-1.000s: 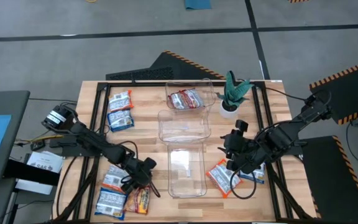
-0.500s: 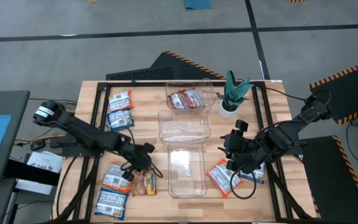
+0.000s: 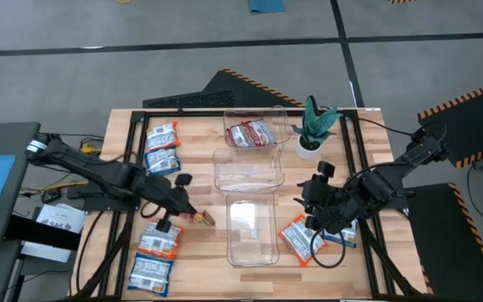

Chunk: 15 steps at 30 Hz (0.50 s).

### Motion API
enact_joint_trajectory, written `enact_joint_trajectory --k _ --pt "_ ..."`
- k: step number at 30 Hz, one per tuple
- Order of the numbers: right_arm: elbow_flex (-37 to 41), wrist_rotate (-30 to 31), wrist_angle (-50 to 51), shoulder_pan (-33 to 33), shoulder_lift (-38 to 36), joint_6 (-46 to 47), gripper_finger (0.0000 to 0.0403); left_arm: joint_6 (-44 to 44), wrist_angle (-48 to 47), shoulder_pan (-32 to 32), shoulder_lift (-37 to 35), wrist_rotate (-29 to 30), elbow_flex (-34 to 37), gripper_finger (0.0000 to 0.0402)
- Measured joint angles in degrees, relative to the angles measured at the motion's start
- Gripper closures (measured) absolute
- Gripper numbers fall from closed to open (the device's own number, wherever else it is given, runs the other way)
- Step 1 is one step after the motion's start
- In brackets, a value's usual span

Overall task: Sort Maruchan noodles
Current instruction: Put the red noodle pack into the top transparent bin

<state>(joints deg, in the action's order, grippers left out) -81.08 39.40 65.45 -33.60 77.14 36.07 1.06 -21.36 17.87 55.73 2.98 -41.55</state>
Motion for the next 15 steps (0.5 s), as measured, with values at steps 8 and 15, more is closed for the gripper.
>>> enact_joint_trajectory --k 8,15 --pt "0.0 -0.1 -0.1 2.1 0.0 0.0 0.0191 11.4 -5.1 -1.7 0.3 13.1 -12.3 0.0401" --pt "0.0 -0.2 0.0 3.4 0.0 -0.5 0.0191 19.6 -5.4 -10.2 3.8 13.7 -21.9 0.0401"
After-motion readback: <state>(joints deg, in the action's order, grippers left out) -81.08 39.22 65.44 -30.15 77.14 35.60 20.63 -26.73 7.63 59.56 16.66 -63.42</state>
